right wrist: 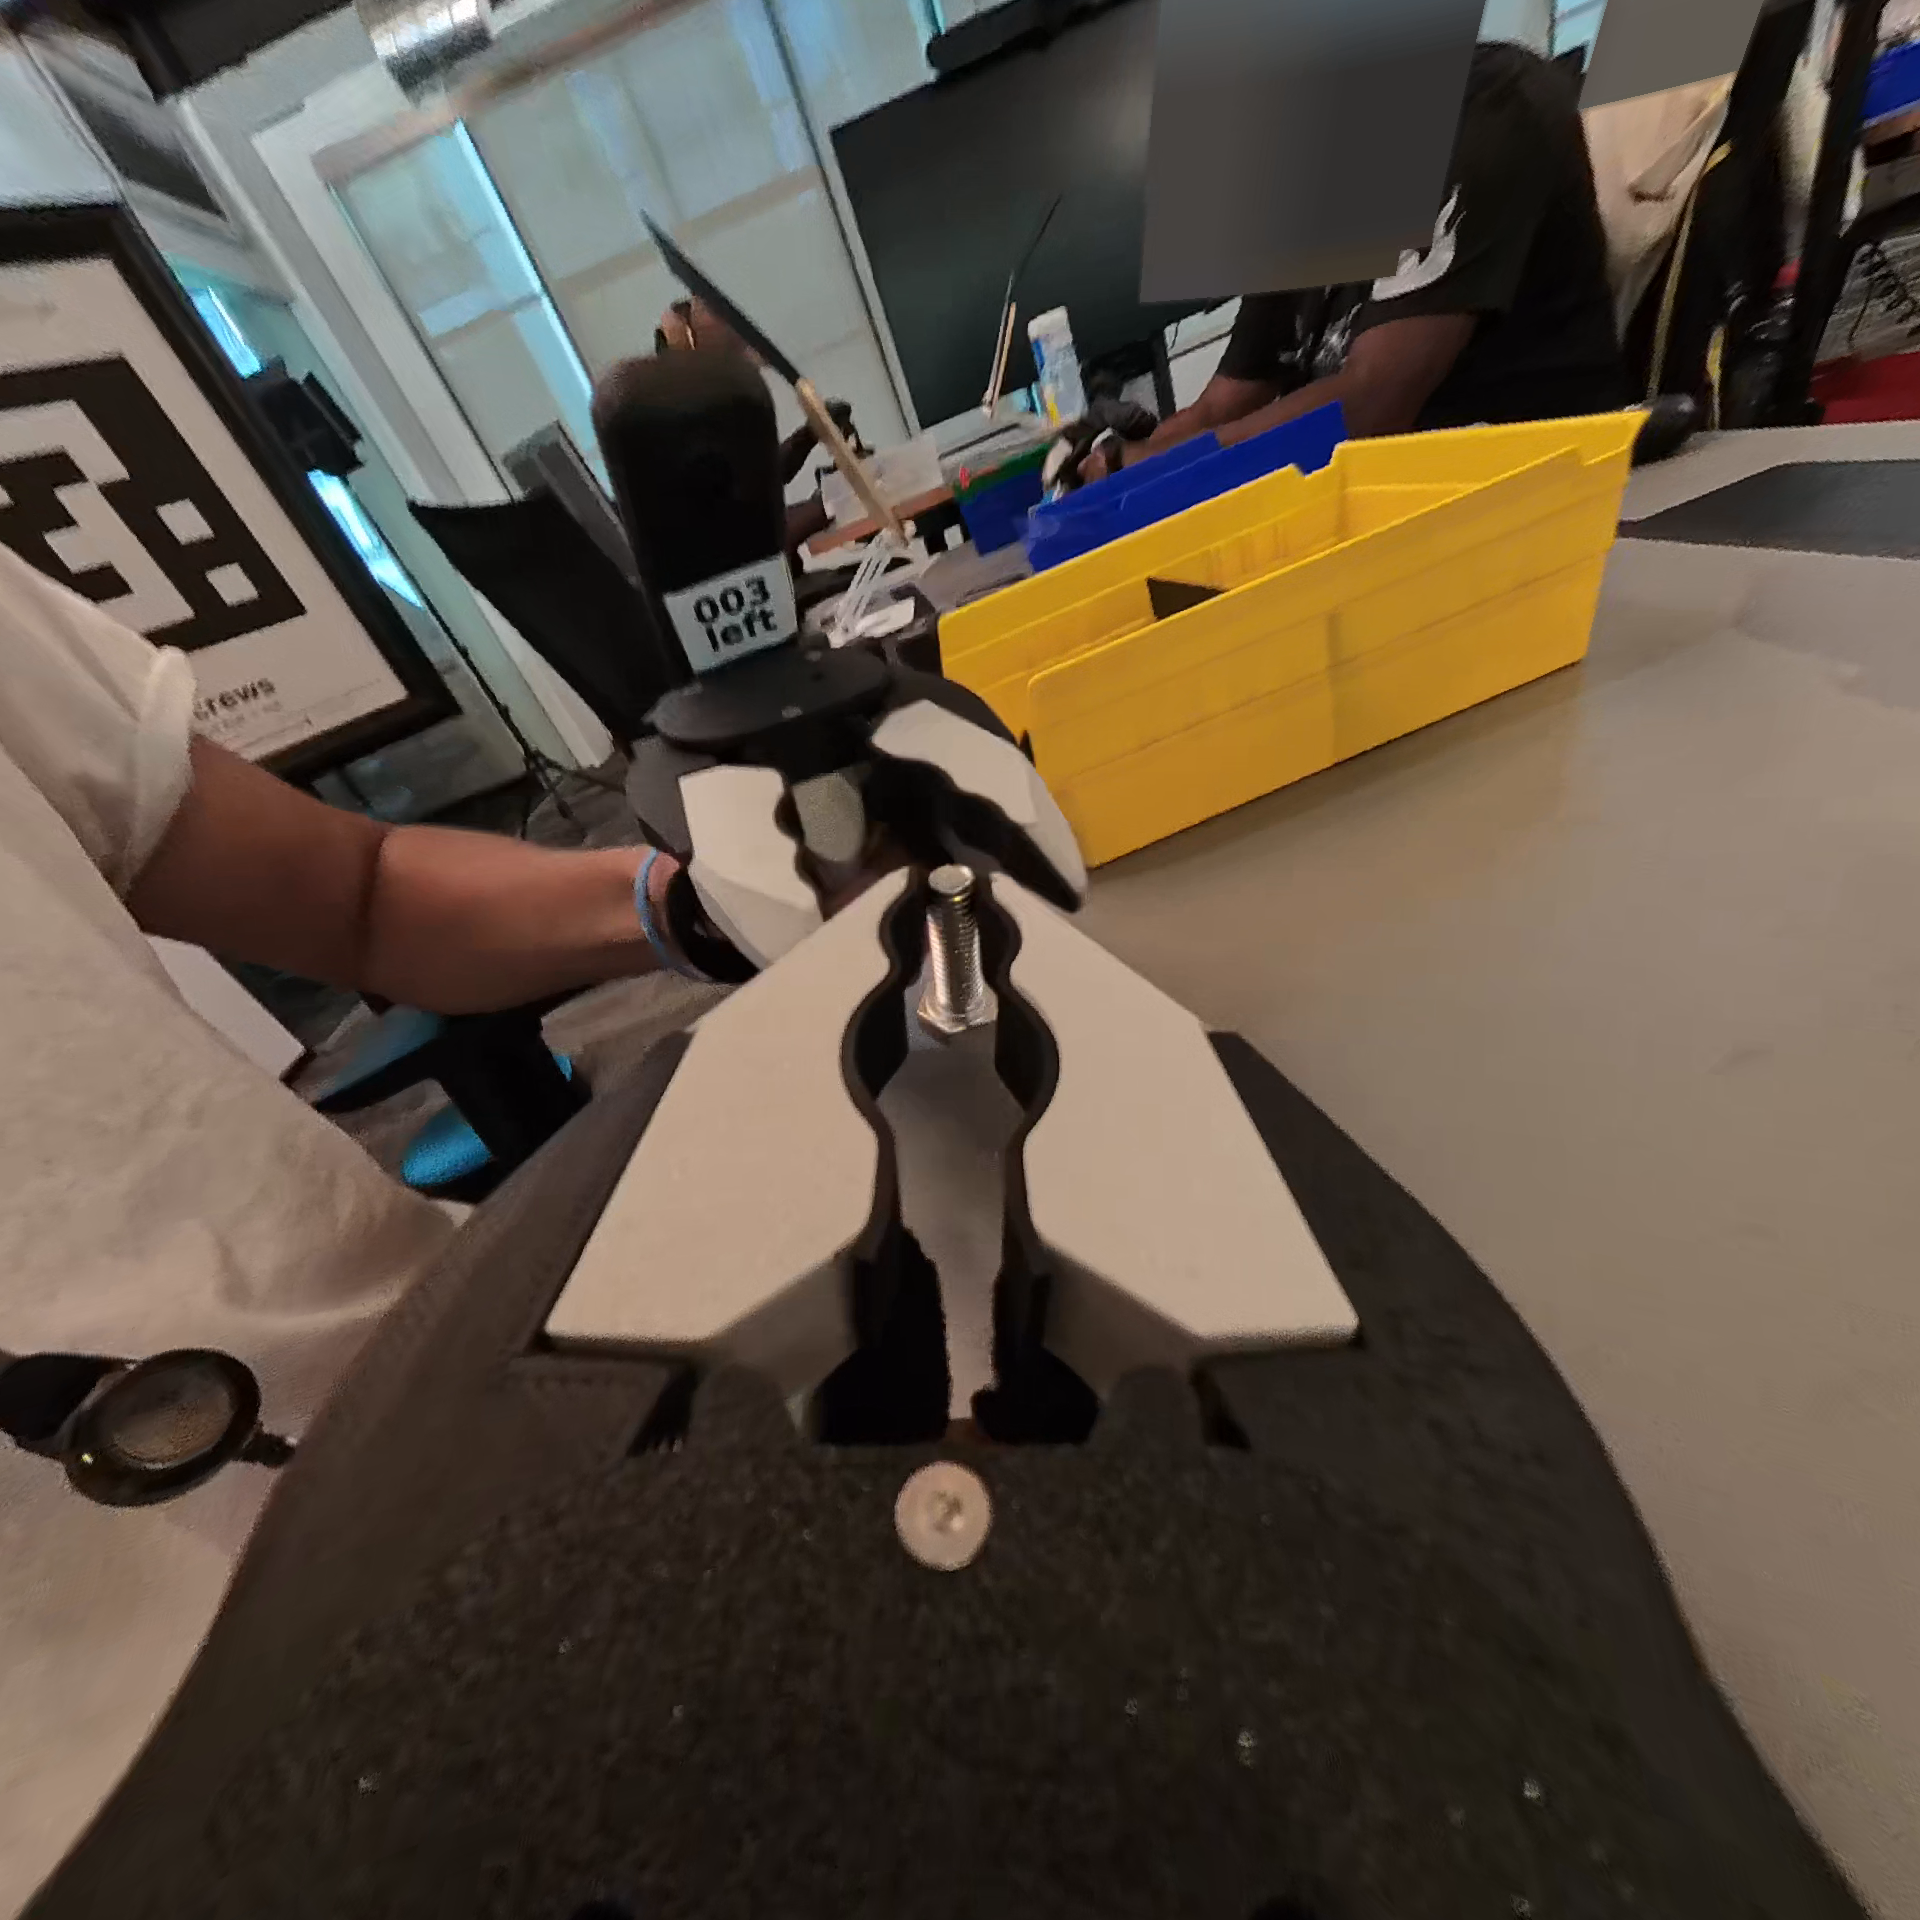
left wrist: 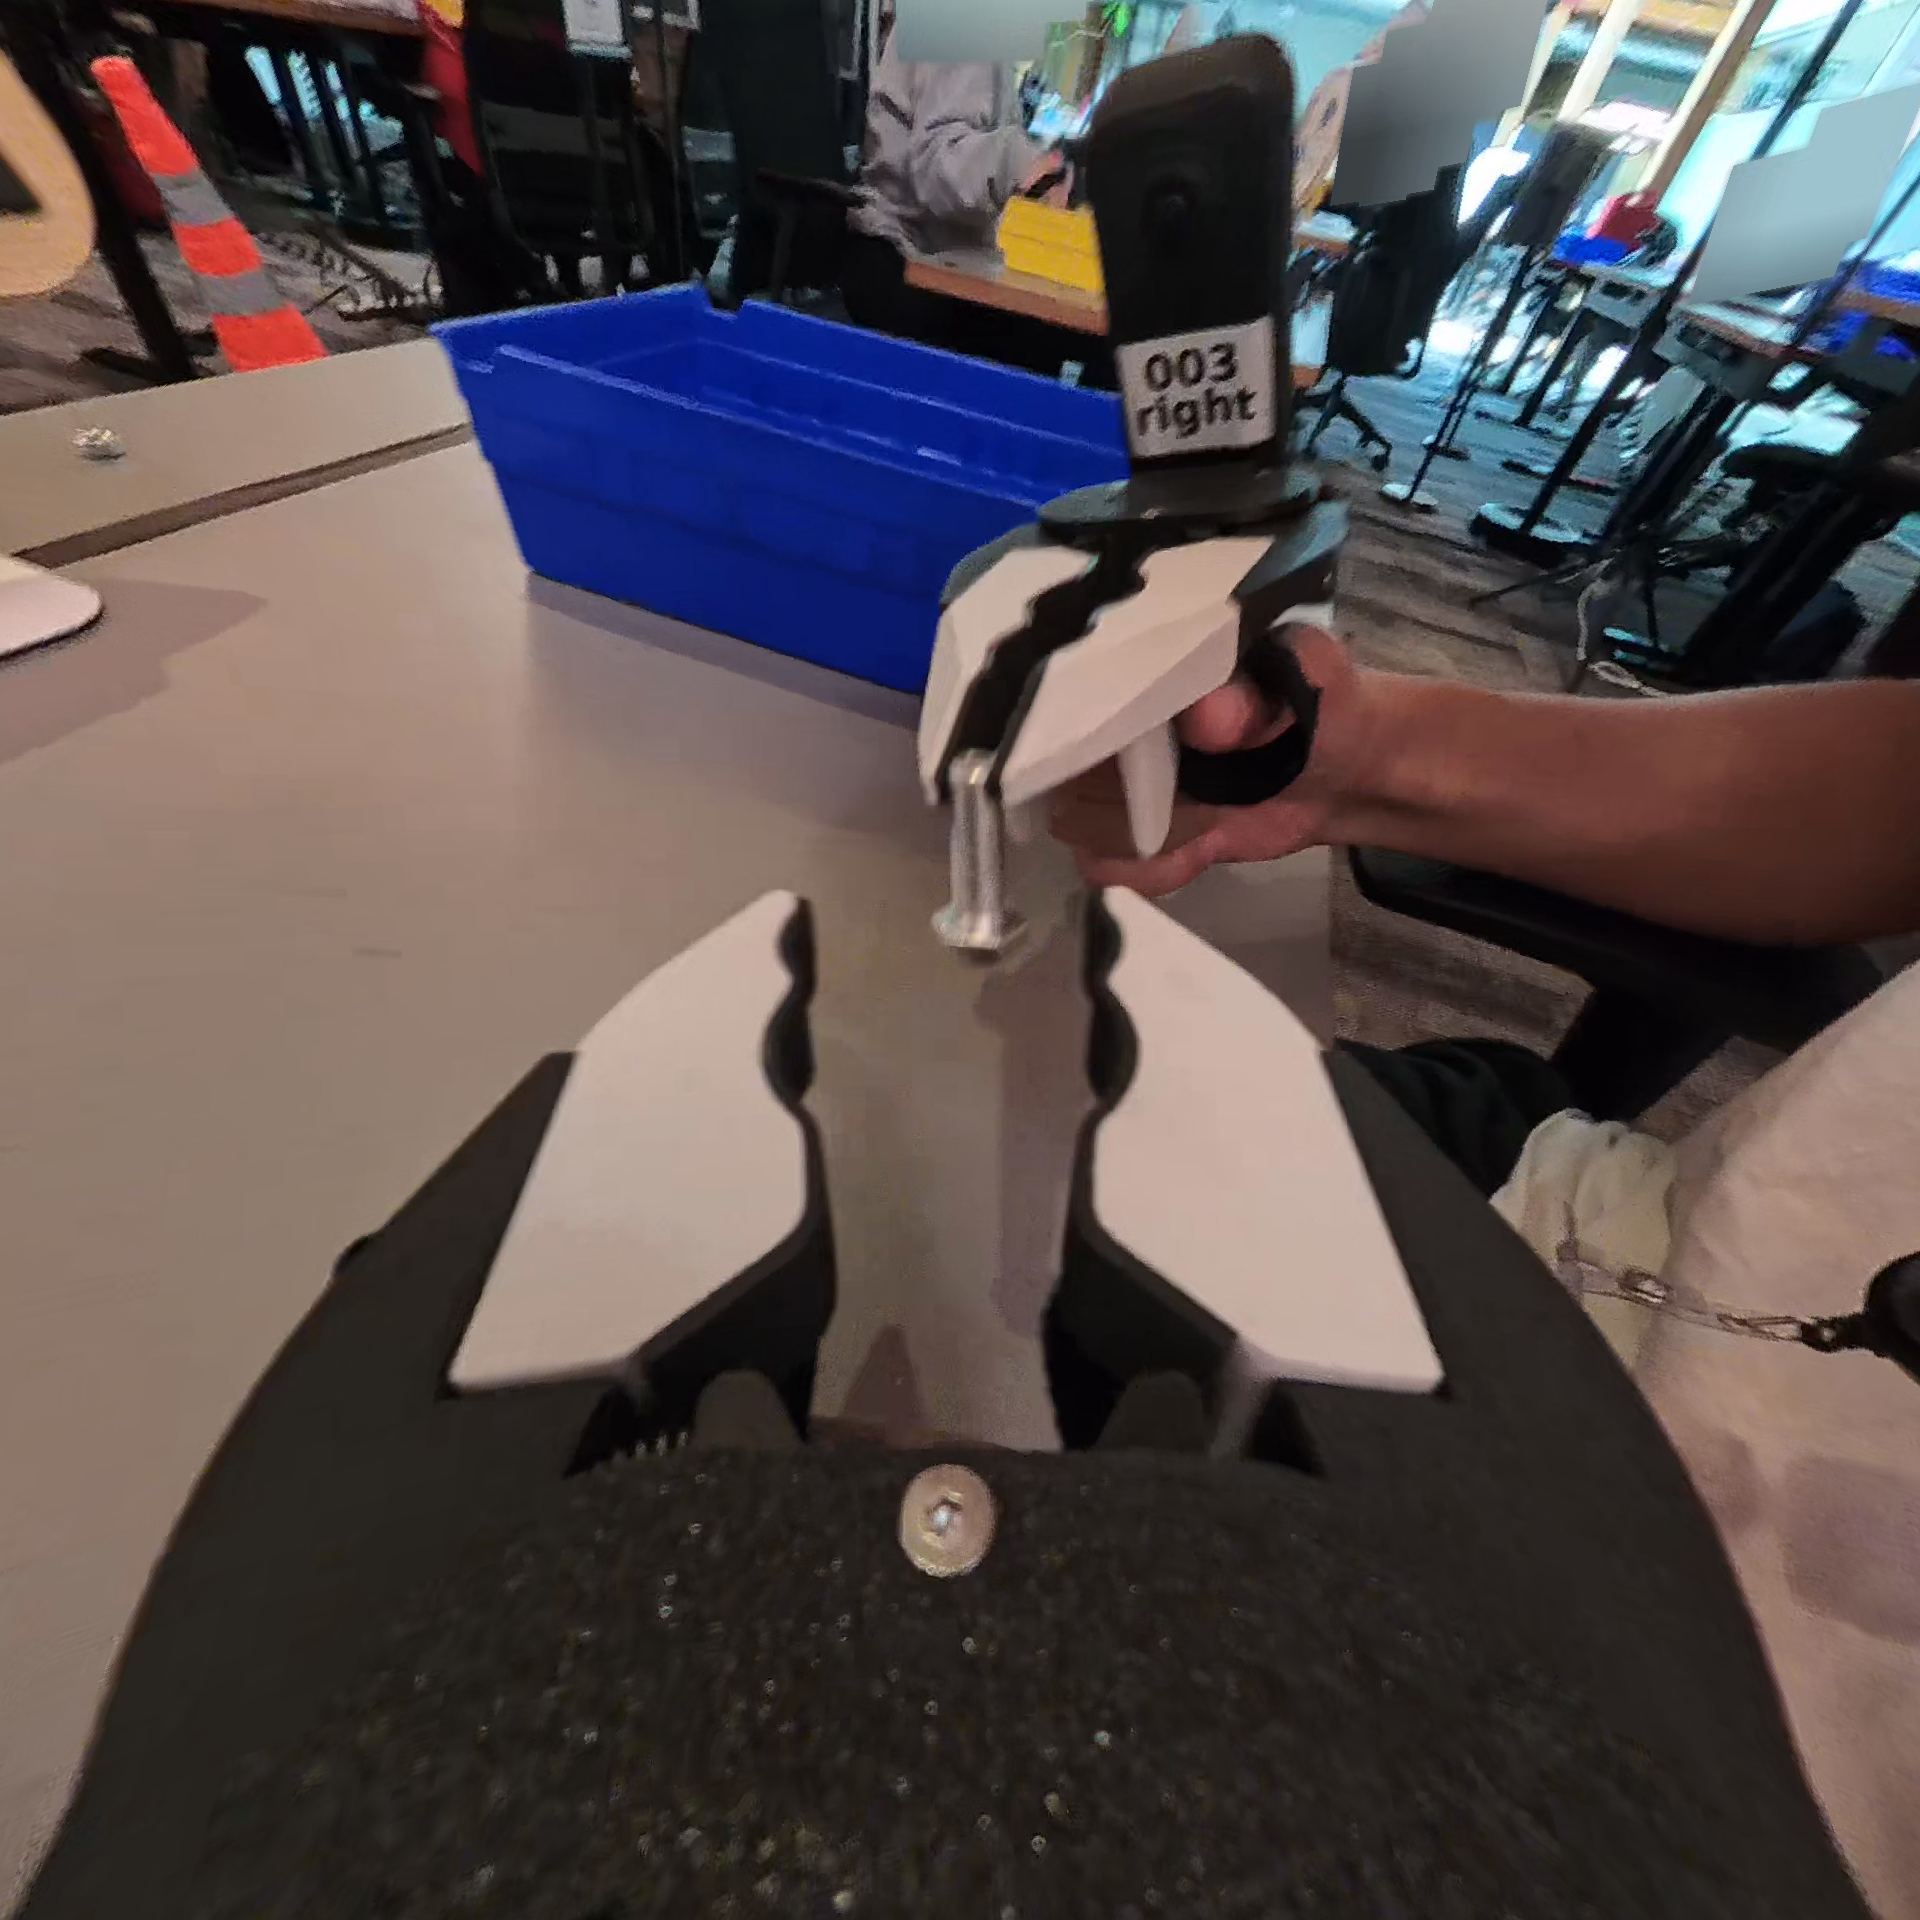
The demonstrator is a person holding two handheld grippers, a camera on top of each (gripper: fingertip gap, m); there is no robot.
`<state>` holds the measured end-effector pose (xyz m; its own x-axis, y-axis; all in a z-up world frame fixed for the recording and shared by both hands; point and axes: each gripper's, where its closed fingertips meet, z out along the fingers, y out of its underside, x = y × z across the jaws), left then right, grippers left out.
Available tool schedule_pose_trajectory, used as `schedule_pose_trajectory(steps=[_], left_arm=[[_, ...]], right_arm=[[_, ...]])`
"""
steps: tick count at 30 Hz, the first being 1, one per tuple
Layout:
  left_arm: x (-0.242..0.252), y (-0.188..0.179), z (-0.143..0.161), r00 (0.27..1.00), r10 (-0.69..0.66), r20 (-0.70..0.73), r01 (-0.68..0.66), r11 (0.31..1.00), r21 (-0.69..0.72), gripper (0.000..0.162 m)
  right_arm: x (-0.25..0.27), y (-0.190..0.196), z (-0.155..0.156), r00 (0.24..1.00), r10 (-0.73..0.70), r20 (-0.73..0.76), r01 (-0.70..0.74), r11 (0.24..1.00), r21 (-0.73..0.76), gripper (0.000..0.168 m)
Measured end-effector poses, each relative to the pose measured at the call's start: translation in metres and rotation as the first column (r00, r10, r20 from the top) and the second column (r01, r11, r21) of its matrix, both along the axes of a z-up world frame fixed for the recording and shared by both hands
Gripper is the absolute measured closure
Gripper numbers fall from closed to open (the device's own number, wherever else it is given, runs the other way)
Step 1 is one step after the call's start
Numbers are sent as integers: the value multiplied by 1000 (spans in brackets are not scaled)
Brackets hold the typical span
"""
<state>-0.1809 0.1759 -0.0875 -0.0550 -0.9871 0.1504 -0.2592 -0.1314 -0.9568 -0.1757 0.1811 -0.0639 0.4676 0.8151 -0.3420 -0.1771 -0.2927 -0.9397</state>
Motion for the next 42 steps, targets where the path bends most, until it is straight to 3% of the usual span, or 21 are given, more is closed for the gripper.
schedule_pose_trajectory(steps=[1,7,15,28,33,35,38,40,42], left_arm=[[0,1,-3,1000,-5,-12,5,1000,6,107],[1,-22,-5,991,-135,-16,135,991,-22,125],[6,4,-5,997,72,-23,-70,994,81,125],[3,6,-1,998,63,-5,-63,996,56,144],[0,5,0,999,48,-10,-48,998,50,144],[-4,8,3,998,55,6,-55,998,12,144],[-10,15,6,997,69,28,-67,997,-47,145],[-12,21,6,996,79,28,-77,995,-62,144],[-12,25,3,996,84,23,-82,994,-69,145]], right_arm=[[2,0,3,1000,0,-23,0,1000,-6,159],[-10,-6,8,997,50,-57,-51,999,-13,159],[-5,14,8,978,-180,-107,171,981,-90,160],[-5,16,11,970,-201,-138,189,977,-96,159],[-6,15,11,973,-185,-136,172,980,-99,159],[-1,16,16,981,-183,-59,179,981,-74,156],[40,24,59,954,-275,119,271,961,52,139],[96,45,86,856,-423,297,389,905,171,139],[166,78,109,711,-564,419,472,825,310,139]])
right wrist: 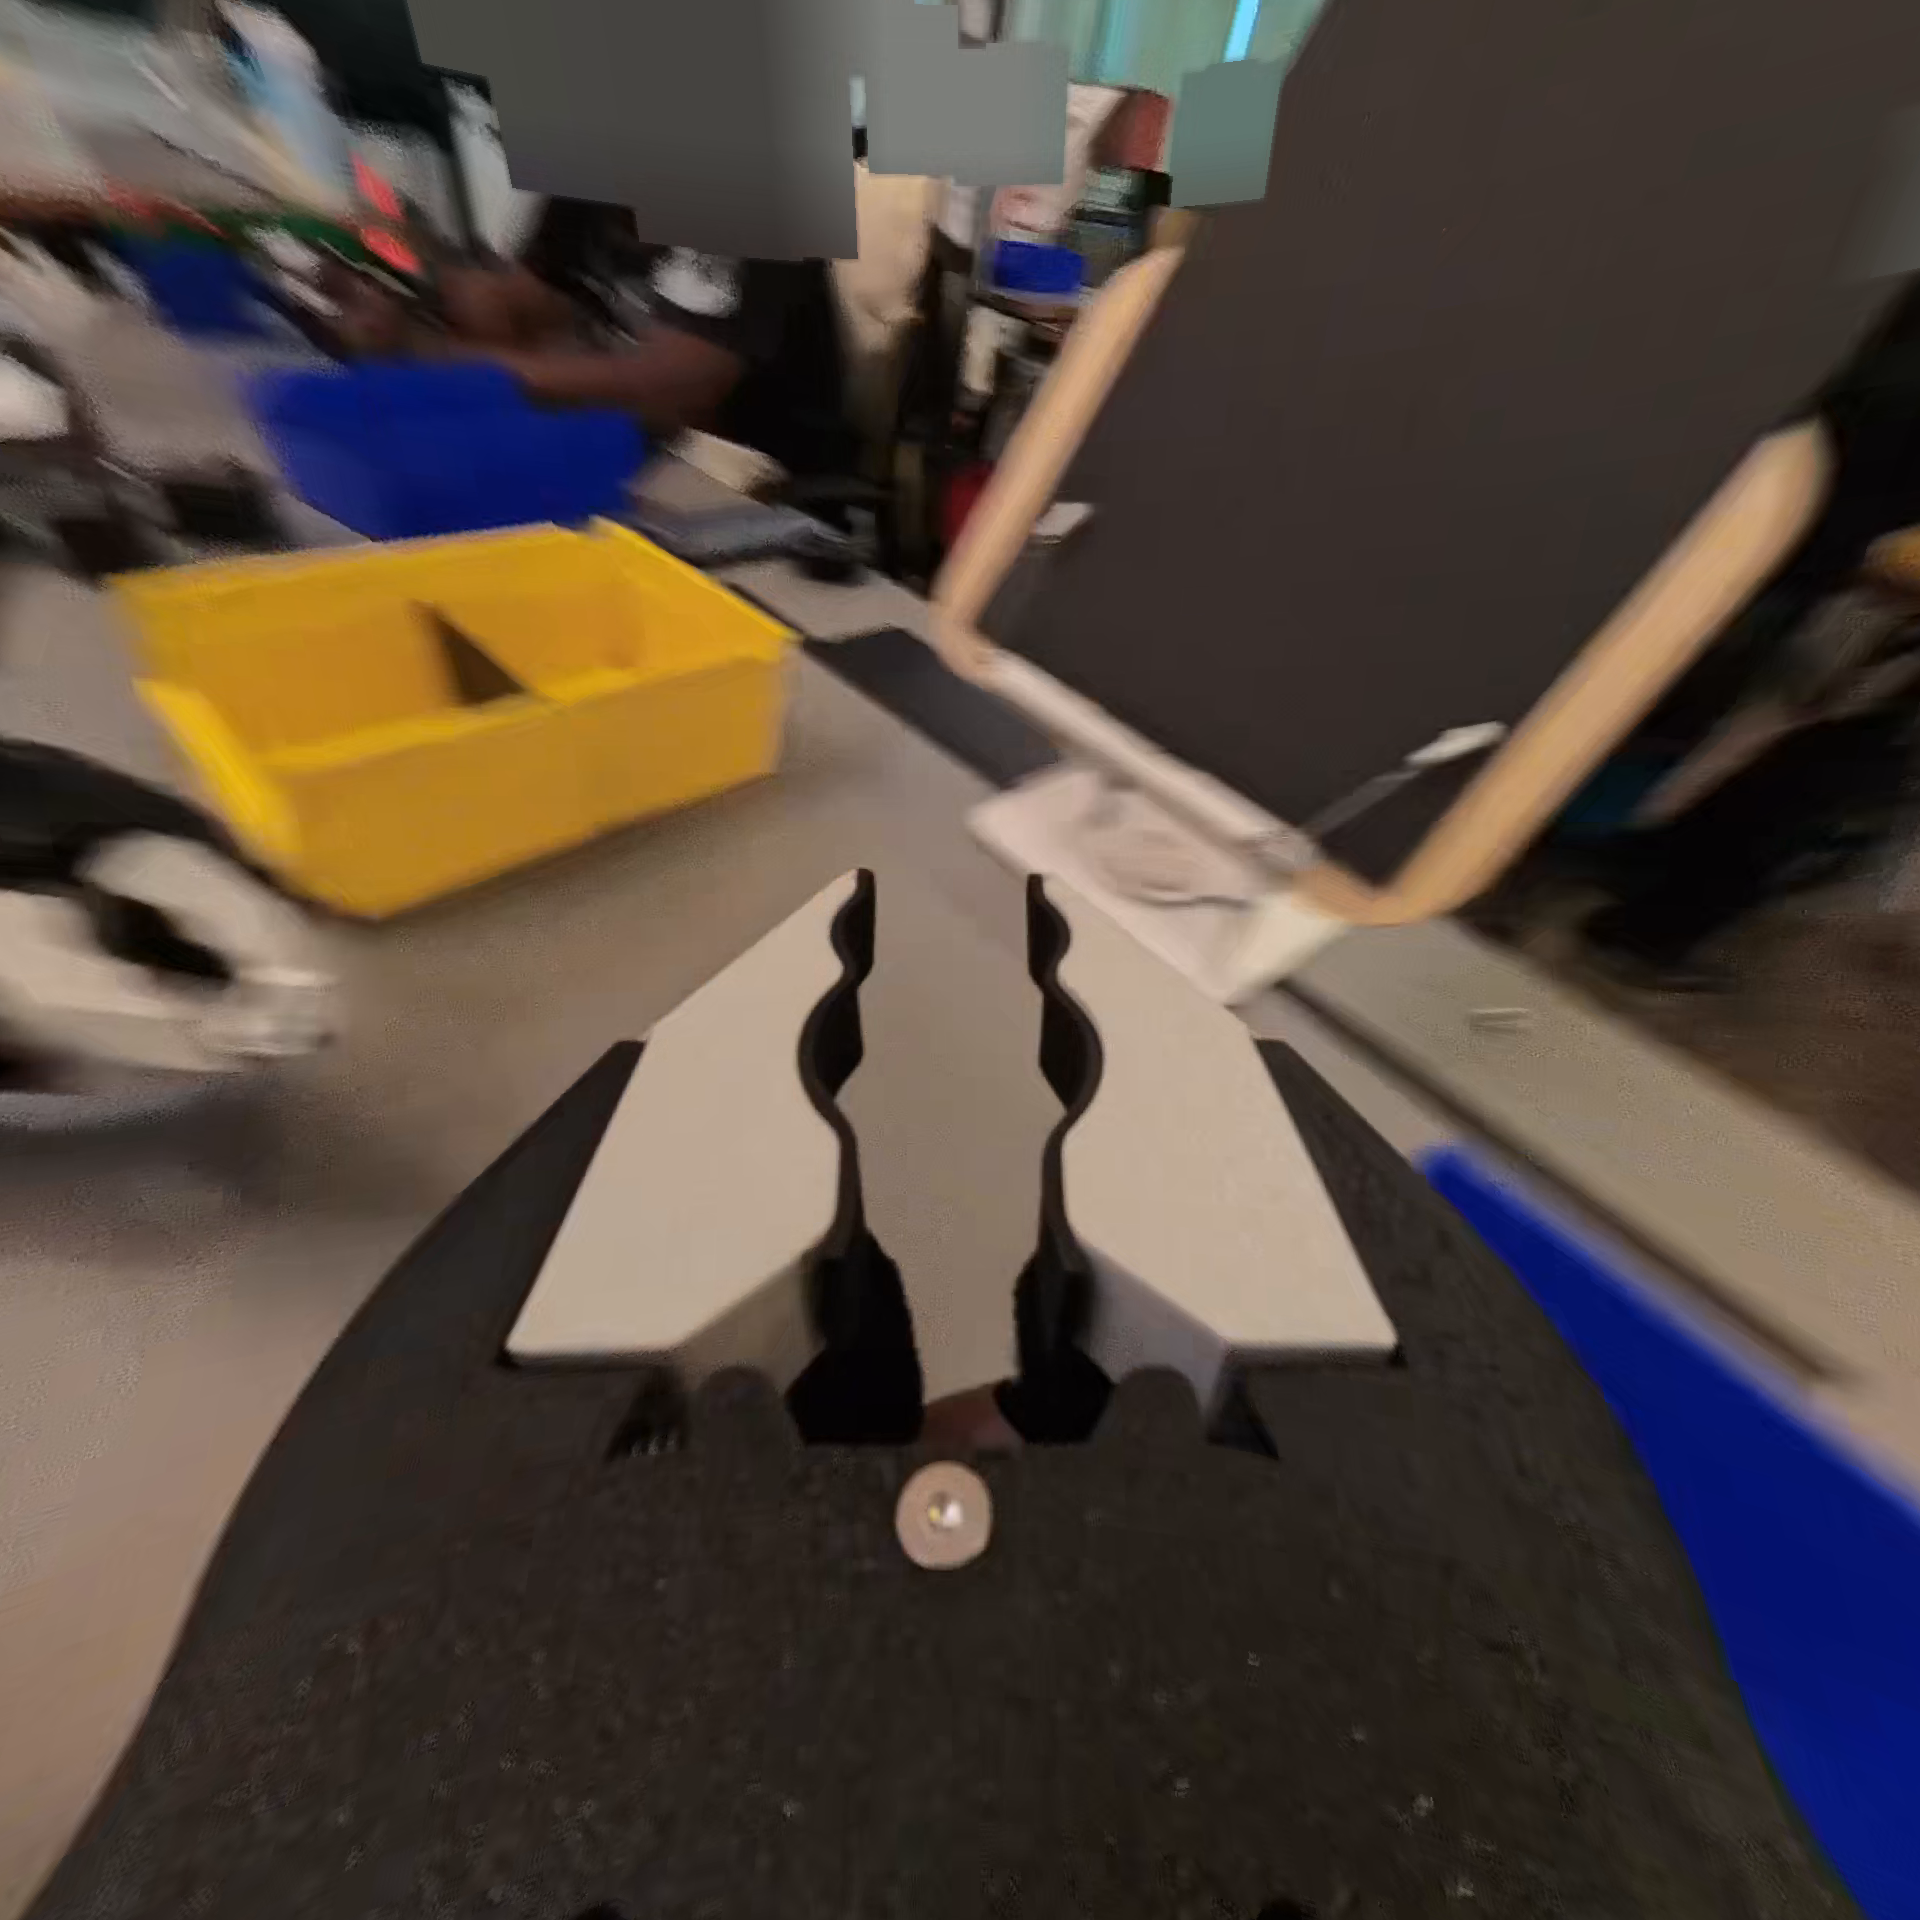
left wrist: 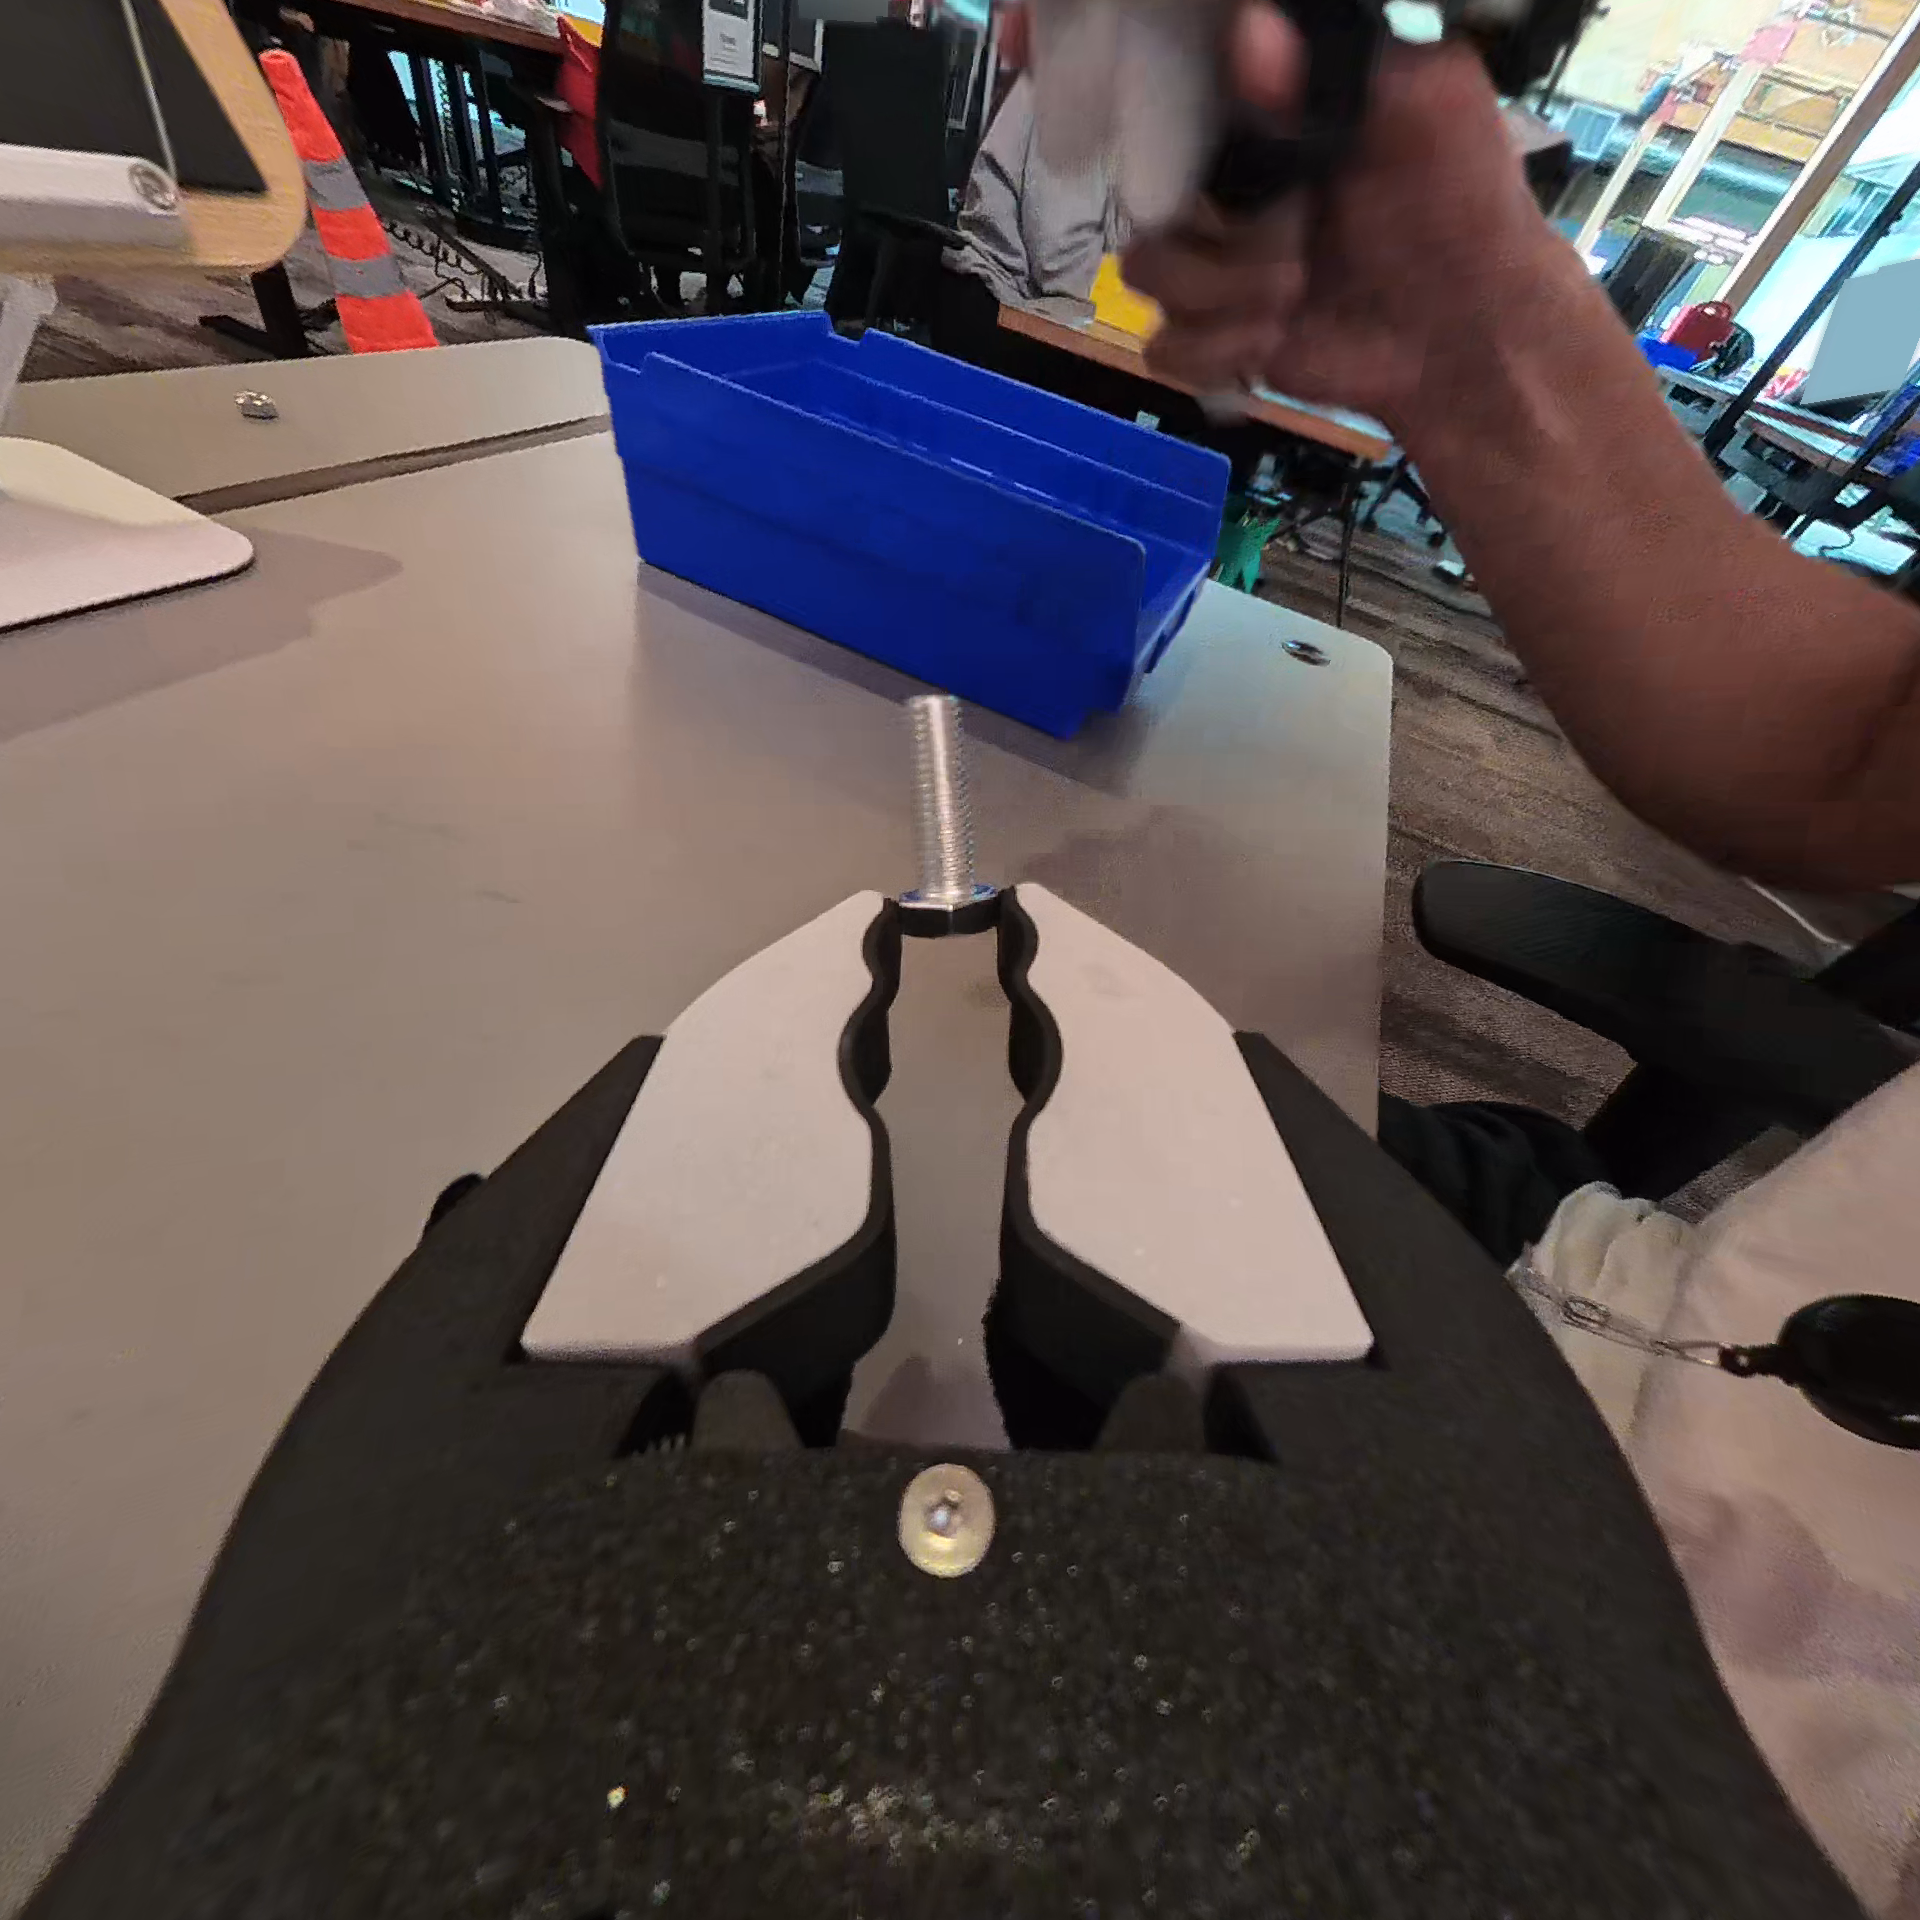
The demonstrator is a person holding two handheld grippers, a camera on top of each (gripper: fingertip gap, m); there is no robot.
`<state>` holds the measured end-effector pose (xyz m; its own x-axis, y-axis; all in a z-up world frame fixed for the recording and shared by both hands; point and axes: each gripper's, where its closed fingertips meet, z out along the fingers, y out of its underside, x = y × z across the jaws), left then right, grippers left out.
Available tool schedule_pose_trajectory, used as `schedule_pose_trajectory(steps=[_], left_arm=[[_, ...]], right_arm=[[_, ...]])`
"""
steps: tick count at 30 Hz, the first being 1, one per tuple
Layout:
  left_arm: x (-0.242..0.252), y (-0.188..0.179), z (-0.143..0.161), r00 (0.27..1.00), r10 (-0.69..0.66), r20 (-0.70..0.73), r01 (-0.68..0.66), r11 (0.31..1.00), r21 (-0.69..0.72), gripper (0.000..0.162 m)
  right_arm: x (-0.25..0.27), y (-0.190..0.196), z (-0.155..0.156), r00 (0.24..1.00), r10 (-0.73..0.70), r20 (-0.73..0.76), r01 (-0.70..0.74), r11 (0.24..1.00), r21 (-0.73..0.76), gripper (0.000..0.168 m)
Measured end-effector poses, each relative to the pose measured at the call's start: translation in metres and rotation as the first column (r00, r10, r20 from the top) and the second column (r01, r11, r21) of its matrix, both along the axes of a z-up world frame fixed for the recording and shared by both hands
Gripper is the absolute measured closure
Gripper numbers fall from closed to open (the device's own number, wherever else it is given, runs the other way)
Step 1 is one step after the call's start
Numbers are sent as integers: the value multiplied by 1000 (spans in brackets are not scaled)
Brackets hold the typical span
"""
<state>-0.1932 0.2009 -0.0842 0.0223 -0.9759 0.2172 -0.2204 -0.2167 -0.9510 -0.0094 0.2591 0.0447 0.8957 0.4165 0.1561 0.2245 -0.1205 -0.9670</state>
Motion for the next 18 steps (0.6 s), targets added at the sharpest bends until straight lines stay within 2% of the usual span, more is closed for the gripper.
schedule_pose_trajectory(steps=[1,3,4,6,9,11,13,18], left_arm=[[0,1,-1,1000,-2,-2,2,1000,-5,144],[2,1,-3,1000,-10,-5,9,1000,-12,144],[3,1,-4,1000,-15,-11,15,1000,-16,144],[4,-1,-6,999,-26,-20,26,1000,-6,144],[7,-5,-5,998,-55,-30,56,998,18,144],[10,-9,1,996,-94,6,94,996,-7,144],[12,-9,5,993,-111,28,112,993,-35,144],[16,-4,-3,993,-120,23,121,989,-84,144]], right_arm=[[35,22,2,994,-32,100,33,999,-13,140],[104,73,-17,973,-35,230,70,987,-148,139],[133,99,-31,970,-9,243,66,971,-231,135],[180,150,-60,985,28,172,43,918,-393,130],[213,218,-109,998,64,0,-52,817,-574,128],[231,256,-147,999,37,18,-18,780,-625,128],[251,288,-179,996,-35,79,79,741,-667,128],[259,340,-208,985,-167,51,155,698,-700,128]])
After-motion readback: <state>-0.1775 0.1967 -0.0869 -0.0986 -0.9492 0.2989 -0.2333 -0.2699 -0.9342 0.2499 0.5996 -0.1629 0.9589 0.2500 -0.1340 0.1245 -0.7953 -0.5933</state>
